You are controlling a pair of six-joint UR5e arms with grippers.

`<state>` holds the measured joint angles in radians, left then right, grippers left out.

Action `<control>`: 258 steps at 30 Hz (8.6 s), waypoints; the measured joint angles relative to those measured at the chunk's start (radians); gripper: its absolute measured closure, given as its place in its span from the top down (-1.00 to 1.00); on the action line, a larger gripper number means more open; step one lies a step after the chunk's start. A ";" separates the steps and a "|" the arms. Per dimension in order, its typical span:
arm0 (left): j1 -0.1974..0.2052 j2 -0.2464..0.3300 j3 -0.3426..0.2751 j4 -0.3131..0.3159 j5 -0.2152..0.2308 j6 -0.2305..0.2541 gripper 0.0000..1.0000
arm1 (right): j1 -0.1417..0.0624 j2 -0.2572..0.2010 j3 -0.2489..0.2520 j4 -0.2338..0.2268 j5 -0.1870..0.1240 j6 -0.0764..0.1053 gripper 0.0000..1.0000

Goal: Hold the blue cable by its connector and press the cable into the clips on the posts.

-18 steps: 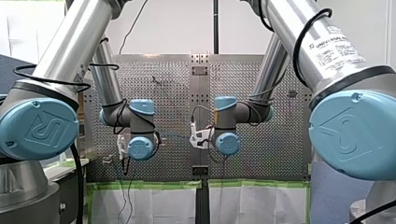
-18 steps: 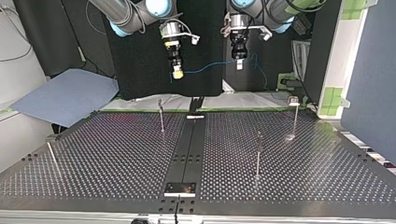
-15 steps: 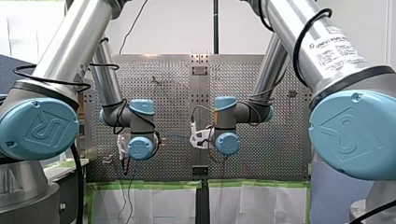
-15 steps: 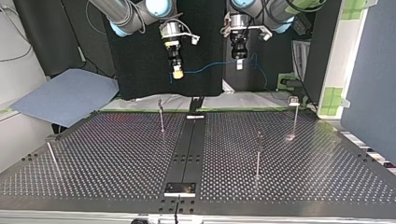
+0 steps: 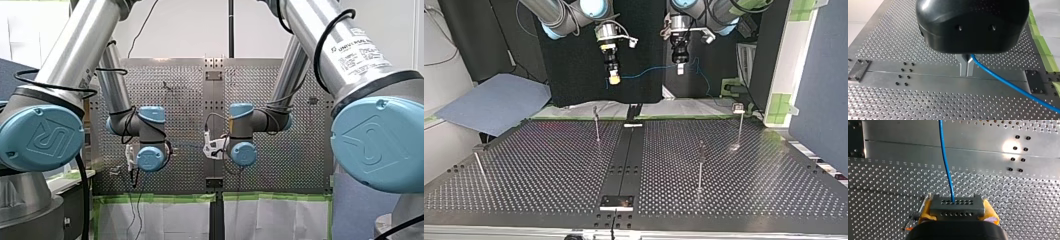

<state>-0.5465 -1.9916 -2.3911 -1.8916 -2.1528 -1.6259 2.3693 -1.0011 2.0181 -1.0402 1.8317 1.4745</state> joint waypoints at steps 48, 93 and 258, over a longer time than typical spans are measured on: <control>0.000 0.000 0.000 0.000 0.000 0.000 -1.00 | 0.000 0.000 0.000 0.000 0.000 0.000 -1.00; 0.029 -0.118 -0.002 -0.080 -0.032 0.012 -1.00 | 0.000 0.000 0.000 0.003 0.003 0.000 -1.00; 0.196 0.450 0.274 -0.586 -0.001 0.035 -1.00 | 0.028 -0.164 -0.411 0.456 -0.134 0.039 -1.00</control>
<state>-0.3505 -1.5417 -2.1169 -2.4778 -2.1539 -1.5908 2.3973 -1.1651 1.6069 -0.5847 1.6978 1.5139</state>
